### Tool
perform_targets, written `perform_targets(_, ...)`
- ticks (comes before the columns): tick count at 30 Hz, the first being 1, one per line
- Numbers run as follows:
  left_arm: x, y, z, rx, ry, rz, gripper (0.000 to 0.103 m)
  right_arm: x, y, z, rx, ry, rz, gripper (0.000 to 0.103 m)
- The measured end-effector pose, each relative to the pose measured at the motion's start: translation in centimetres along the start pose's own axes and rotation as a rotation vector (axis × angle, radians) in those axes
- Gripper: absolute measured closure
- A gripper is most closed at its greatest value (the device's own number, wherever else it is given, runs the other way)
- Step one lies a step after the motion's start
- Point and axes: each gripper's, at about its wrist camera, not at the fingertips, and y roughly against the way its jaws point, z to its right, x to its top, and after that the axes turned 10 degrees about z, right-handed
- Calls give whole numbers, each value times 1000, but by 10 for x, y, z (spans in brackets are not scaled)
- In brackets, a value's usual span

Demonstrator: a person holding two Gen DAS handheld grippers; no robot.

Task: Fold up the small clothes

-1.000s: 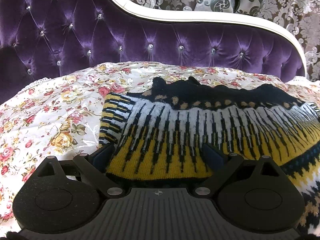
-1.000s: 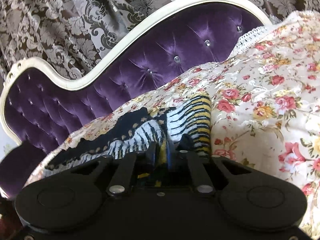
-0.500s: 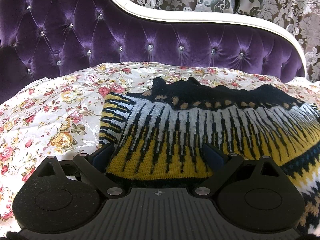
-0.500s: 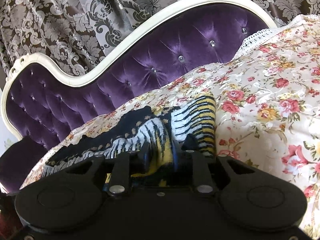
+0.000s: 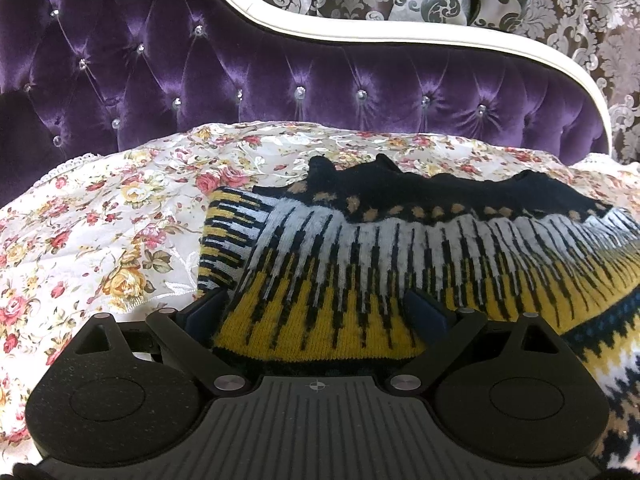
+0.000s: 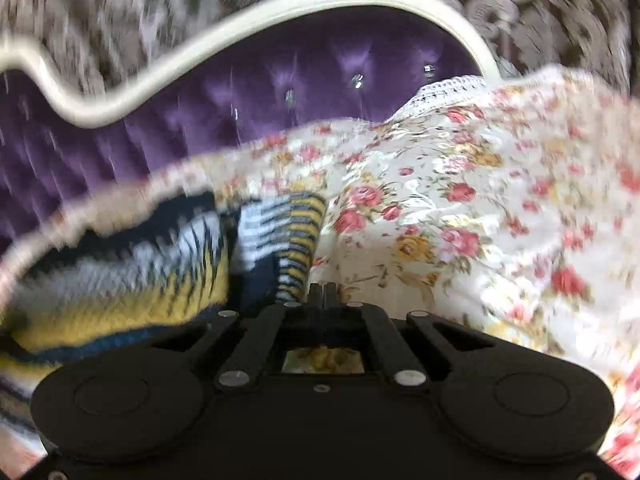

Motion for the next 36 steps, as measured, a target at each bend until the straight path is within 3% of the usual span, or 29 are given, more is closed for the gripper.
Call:
perform_targets(2,0,-1,0,3,-2,1,7,2,6,0,37,6,42,85)
perform_targets(4,-1,0,2,10,-9,3,7,6,7,-7,77,26,64,85)
perform_targets(5,-1,0,3,11,-10,4,7,10,4,-11,96,23,67,77)
perform_targets(6,-1,0,3,10,-8,6,7,14,-1,-17,114,16,67,54)
perform_targets(8,0,1,2,6,-1,7,7,19,-8,-27,155,12,63,43)
perform_targets(11,0,2,2,5,-1,4,8,24,-20,-44,175,51,59,43)
perform_targets(17,7,5,-3,-15,26,-13,9,26,-50,-59,172,87,-43,43)
perform_targets(19,12,8,-5,-26,48,-20,9,25,-52,-63,183,110,-63,51)
perform_targets(21,19,14,-6,-31,63,-6,9,23,-49,-70,190,156,-71,91)
perform_targets(23,29,21,-6,-21,67,25,9,22,-43,-77,198,218,-65,93)
perform_targets(25,39,26,-5,-13,69,44,9,26,-36,-77,152,244,-38,94)
perform_targets(27,47,25,-4,-7,67,57,9,29,-38,-64,107,189,-43,94)
perform_targets(29,52,19,-1,15,55,51,9,27,-42,-57,120,133,-66,94)
perform_targets(31,51,8,3,40,25,19,9,22,-43,-61,117,170,-70,93)
perform_targets(35,36,-14,6,134,-56,-95,6,19,-42,-61,107,180,-65,78)
perform_targets(36,31,-18,1,135,-42,-118,6,19,-40,-59,105,174,-59,64)
